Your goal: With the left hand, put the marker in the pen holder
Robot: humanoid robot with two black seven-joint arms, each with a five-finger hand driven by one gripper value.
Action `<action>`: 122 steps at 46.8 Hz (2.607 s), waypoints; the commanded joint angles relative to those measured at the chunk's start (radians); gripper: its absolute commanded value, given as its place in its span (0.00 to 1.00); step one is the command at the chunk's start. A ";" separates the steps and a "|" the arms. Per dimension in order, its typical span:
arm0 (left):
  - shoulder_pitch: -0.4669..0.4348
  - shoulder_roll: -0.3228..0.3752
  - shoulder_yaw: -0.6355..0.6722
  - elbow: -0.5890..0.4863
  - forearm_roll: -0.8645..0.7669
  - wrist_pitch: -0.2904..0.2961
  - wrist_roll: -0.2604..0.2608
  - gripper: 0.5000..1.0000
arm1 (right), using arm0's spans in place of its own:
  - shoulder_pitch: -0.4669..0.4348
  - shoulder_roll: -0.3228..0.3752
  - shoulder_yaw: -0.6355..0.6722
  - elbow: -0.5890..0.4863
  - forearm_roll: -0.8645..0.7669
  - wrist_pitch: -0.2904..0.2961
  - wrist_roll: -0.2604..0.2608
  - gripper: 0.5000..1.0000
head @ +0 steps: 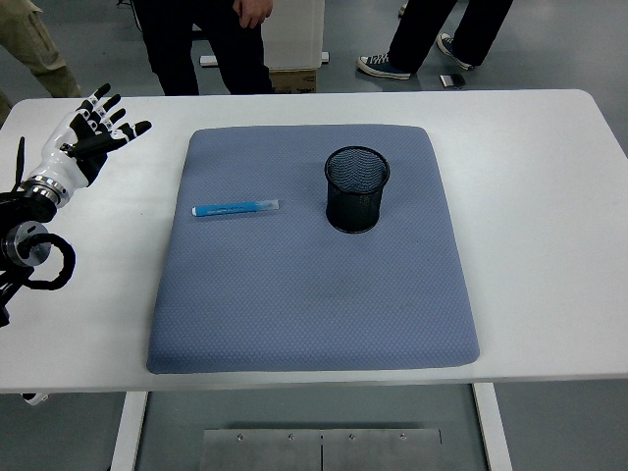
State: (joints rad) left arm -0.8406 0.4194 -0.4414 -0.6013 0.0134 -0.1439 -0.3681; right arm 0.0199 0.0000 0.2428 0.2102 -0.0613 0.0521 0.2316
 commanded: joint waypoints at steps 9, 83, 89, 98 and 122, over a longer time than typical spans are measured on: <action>0.000 0.001 0.001 0.000 0.000 -0.002 0.000 1.00 | 0.000 0.000 0.000 0.000 0.000 0.000 0.000 1.00; -0.422 -0.002 0.762 -0.147 -0.001 -0.002 0.002 1.00 | 0.000 0.000 0.000 0.000 0.000 0.000 0.000 1.00; -0.512 -0.010 0.880 -0.190 0.002 -0.005 0.000 1.00 | 0.000 0.000 0.000 0.000 0.000 0.000 0.000 1.00; -0.664 -0.083 1.136 -0.236 0.011 -0.005 0.001 1.00 | 0.000 0.000 0.000 0.000 0.000 0.000 0.000 1.00; -0.782 -0.182 1.405 -0.272 0.128 -0.037 0.017 1.00 | 0.000 0.000 0.000 0.000 0.000 0.000 0.000 1.00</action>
State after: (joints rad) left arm -1.6208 0.2533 0.9334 -0.8729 0.1104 -0.1795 -0.3511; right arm 0.0199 0.0000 0.2425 0.2100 -0.0613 0.0521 0.2315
